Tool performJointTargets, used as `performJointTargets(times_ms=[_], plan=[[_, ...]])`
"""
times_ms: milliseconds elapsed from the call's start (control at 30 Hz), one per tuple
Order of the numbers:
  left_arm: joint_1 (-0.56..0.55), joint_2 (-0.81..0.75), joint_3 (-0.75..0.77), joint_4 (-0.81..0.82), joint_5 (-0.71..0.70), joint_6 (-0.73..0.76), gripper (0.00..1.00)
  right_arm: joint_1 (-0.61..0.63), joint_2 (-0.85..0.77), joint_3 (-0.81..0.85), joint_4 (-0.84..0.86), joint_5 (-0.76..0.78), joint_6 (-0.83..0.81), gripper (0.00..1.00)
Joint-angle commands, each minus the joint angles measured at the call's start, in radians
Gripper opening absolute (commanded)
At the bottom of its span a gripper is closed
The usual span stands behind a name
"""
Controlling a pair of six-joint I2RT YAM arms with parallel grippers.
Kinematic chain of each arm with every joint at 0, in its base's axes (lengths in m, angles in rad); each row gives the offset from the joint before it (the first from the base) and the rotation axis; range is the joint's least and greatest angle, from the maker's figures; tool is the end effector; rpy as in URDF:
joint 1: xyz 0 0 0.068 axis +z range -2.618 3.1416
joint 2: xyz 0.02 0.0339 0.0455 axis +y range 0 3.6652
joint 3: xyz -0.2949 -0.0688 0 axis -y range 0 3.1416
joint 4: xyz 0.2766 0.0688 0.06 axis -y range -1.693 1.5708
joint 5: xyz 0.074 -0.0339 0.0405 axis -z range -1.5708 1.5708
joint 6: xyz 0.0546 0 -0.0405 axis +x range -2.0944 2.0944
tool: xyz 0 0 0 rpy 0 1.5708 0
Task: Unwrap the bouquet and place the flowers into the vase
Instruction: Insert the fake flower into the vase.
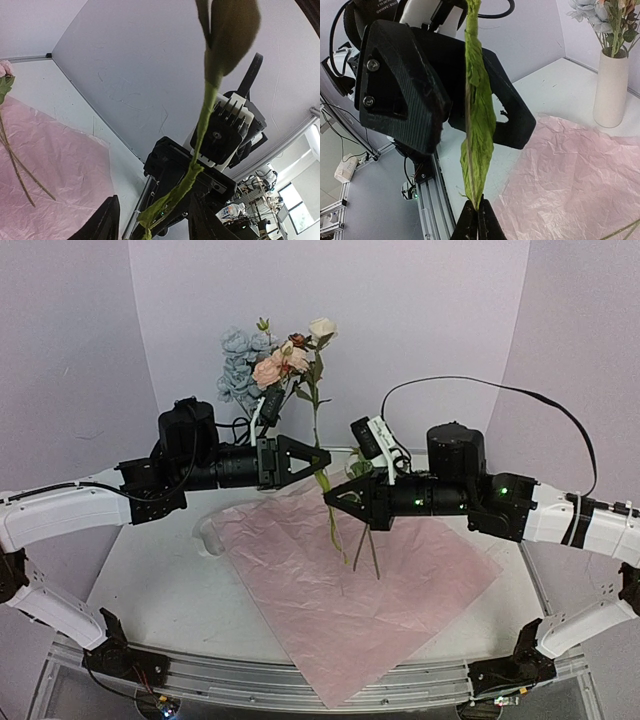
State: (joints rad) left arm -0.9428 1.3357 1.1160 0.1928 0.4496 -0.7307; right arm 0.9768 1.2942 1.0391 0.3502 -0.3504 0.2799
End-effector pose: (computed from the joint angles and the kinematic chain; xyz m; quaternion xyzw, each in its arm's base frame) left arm 0.1908 -0.3032 0.3953 0.2286 0.6781 -0.6119 0.3369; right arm 0.1787 0.2980 0.3973 -0.3474 0.5786 0.5231 0.5205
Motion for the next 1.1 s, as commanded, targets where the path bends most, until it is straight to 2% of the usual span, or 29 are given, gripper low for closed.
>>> performJointTargets(times_ms=[0,367,567,700,1067], plan=[[-0.002,-0.035,0.017,0.051,-0.01,0.017,0.45,0.002,-0.022,-0.007,0.004,-0.009,-0.018,0.0],[-0.002,-0.056,0.009,0.051,-0.029,0.033,0.48,0.002,-0.019,-0.019,-0.017,-0.017,-0.03,0.0],[-0.003,-0.057,0.007,0.051,-0.033,0.036,0.4,0.003,-0.019,-0.019,-0.028,-0.026,-0.034,0.0],[-0.002,-0.058,0.005,0.051,-0.038,0.04,0.3,0.002,-0.019,-0.02,-0.032,-0.027,-0.037,0.0],[-0.002,-0.064,-0.005,0.05,-0.048,0.048,0.26,0.002,-0.018,-0.009,-0.07,-0.032,-0.079,0.0]])
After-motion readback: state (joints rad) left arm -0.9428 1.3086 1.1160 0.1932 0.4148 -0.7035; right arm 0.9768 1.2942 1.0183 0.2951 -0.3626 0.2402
